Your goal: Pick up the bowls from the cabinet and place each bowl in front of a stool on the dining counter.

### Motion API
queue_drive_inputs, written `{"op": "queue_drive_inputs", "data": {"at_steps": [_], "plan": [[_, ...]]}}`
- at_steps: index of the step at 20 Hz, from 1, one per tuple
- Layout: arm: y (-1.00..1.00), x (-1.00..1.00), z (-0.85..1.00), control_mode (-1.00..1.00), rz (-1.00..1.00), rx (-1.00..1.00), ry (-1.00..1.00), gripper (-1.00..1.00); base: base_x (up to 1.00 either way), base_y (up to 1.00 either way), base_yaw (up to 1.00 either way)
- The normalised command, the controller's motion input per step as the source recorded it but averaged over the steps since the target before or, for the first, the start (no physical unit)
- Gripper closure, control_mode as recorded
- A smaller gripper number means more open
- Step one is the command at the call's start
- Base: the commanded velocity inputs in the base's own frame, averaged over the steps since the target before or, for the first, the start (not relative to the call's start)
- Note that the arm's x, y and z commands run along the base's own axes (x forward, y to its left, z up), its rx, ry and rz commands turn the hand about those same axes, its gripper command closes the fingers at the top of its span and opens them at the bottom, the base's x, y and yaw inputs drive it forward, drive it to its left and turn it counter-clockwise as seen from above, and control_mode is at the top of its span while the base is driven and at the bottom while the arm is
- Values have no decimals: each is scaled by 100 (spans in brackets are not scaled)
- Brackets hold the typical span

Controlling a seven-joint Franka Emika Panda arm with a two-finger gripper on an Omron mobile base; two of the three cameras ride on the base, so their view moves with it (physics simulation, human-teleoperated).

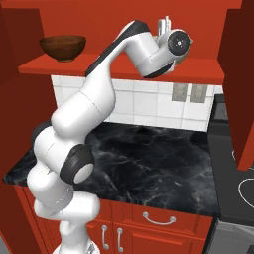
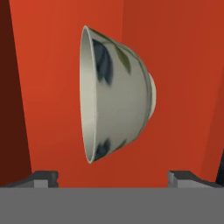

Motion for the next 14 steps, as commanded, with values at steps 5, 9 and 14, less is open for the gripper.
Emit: {"op": "queue_drive_inputs", "data": {"at_steps": [5, 9, 14], "plan": [[0, 24, -1, -100, 0, 0, 3, -100, 0, 0, 0], [0, 20, 0, -100, 0, 0, 6, -100, 0, 0, 0], [0, 16, 0, -100, 0, 0, 6, -100, 0, 0, 0]]}}
